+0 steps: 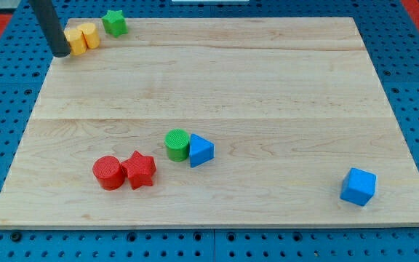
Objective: Separate the blue triangle from green circle
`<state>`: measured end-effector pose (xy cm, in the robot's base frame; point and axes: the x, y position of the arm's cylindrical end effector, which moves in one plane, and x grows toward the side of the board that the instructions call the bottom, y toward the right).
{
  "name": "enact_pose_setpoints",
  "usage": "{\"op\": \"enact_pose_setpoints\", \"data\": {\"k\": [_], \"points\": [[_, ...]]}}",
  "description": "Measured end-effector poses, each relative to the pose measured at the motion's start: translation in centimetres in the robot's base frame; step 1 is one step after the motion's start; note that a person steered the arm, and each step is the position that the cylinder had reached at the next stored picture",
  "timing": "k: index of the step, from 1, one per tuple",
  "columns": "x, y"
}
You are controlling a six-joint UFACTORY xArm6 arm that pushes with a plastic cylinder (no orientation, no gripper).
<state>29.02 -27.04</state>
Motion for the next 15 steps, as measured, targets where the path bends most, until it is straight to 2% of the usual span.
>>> {"op": "enact_pose_setpoints", "data": {"k": [1,2,3,4,6,8,9,10,12,13,14,15], "points": [[0.9,0.0],[7.0,0.8],[11.0,7.1],[12.3,12.6],[12.6,16.7],[14.2,31.0],[14.6,35.7],[17.1,39.8],[19.6,32.8],[21.1,31.7],[25.1,31.2],[21.5,25.8]]}}
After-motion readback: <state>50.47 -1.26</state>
